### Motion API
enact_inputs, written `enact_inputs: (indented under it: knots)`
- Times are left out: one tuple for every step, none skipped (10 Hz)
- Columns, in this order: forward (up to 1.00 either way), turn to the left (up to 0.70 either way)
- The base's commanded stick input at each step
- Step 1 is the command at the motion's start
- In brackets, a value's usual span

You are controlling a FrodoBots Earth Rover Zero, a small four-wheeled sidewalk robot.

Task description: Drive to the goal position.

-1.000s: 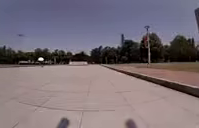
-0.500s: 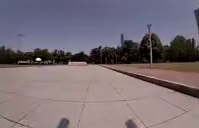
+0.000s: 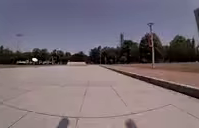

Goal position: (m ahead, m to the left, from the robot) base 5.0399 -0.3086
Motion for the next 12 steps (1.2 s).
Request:
enact_inputs:
  knots:
    - [1.00,0.00]
    - [1.00,0.00]
    - [1.00,0.00]
    - [1.00,0.00]
    - [1.00,0.00]
    - [1.00,0.00]
    - [1.00,0.00]
    - [1.00,0.00]
    - [1.00,0.00]
    - [1.00,0.00]
    - [1.00,0.00]
    - [1.00,0.00]
